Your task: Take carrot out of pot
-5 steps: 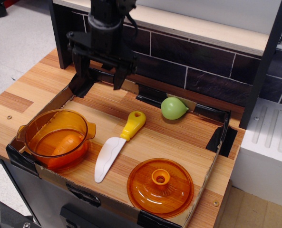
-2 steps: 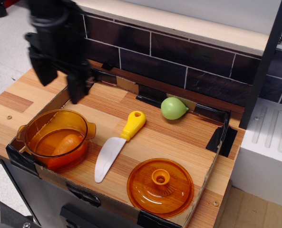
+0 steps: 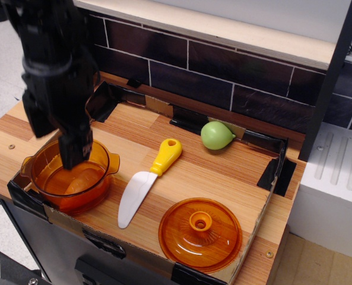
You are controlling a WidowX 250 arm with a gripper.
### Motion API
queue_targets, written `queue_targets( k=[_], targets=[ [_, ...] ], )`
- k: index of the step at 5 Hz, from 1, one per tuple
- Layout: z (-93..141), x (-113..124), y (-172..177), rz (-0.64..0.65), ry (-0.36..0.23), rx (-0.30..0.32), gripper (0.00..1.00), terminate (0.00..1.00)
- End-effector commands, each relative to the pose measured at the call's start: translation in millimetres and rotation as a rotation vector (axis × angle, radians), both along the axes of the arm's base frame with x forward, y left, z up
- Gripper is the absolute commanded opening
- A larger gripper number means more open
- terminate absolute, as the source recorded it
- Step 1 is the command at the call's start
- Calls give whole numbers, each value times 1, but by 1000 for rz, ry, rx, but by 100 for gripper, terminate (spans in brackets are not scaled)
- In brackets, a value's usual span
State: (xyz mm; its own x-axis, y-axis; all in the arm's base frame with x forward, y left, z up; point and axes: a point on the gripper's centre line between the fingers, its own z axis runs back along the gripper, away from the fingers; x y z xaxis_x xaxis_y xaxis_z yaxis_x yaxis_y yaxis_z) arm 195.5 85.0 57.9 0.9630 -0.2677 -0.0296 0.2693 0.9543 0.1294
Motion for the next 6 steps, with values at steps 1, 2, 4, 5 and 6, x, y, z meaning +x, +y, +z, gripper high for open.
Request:
queue_targets(
  k=[1,2,4,5,6],
  targets=[
    [-7,6,0,-19,1,-33,100,0],
    [-13,5,-2,-21,-11,-29,100,0],
    [-23,8,-4,16,-17,-31,100,0],
    [-34,7,-2,39,-24,-12,100,0],
    [-40,7,2,49,-29,-4,100,0]
  ],
)
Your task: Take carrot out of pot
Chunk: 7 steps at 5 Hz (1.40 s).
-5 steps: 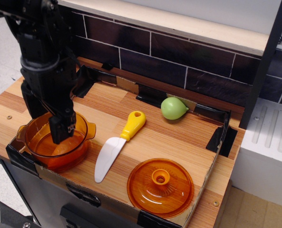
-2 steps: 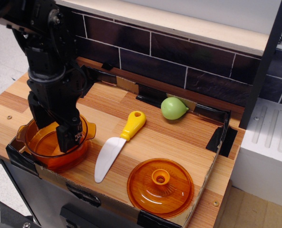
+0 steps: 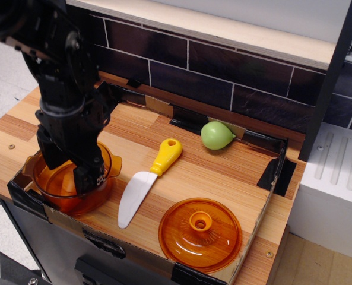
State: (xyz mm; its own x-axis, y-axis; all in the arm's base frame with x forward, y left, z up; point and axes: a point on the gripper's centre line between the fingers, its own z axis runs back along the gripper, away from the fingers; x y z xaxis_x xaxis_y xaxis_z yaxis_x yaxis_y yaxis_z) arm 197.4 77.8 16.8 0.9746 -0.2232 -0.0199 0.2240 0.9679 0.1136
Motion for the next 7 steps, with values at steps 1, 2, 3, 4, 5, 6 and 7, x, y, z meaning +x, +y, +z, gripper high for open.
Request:
queue_targets(
  k=[1,2,3,4,5,6,7],
  targets=[
    [1,3,6,5,-15,8,100,0],
    [0,2,6,20,-21,0,0,0],
    [5,2,8,46,-22,0,0,0],
    [23,1,6,71,-70,6,0,0],
    [61,4,5,88,-160,48,0,0],
    [99,8,-3,139,-236,66,0,0],
    [107,28,-29,170,-224,37,0,0]
  ],
)
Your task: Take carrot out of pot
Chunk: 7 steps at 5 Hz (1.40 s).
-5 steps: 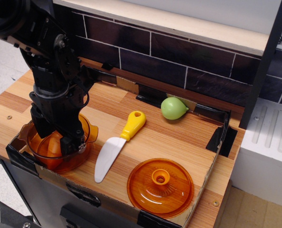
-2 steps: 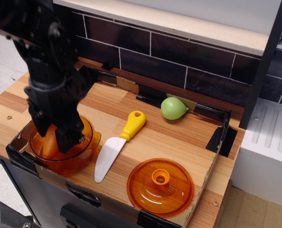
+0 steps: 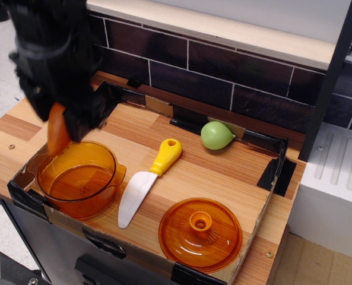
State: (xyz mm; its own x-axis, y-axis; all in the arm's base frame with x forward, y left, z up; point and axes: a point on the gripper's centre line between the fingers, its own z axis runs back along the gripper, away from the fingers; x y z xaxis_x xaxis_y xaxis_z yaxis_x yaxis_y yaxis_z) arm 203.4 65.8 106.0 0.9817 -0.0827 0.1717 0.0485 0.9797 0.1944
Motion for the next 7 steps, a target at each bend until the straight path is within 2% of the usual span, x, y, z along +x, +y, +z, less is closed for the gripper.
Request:
queue_targets(
  k=[1,3,5,6,7],
  targets=[
    [5,48,-51,33,16,-9,0,0],
    [-28,74,-93,-4,50,-3,0,0],
    [-63,96,-115,-9,69,1,0,0],
    [-71,103,-121,-1,88,-9,0,0],
    [-75,99,-128,-26,106,-27,0,0]
  ],
)
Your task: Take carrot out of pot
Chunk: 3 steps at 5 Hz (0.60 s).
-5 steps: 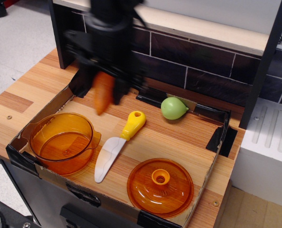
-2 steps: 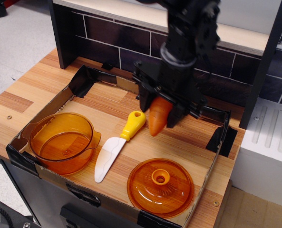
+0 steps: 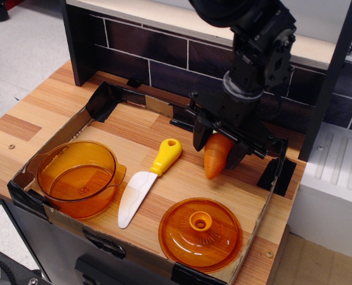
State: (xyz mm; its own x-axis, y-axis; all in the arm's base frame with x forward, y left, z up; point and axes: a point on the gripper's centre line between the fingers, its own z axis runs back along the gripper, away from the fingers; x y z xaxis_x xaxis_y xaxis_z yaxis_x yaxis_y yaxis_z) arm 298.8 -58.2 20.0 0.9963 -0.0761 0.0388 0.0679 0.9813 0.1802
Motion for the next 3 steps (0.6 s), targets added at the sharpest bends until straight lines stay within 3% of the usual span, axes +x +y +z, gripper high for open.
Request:
queue_targets(
  k=[1,2,3],
  targets=[
    [12,-3,-10,-50,-26,-28,0,0],
    [5,-4,-11,-27,-11,-21,0,0],
    [0,-3,-9,-4,-2,-23,100,0]
  ],
)
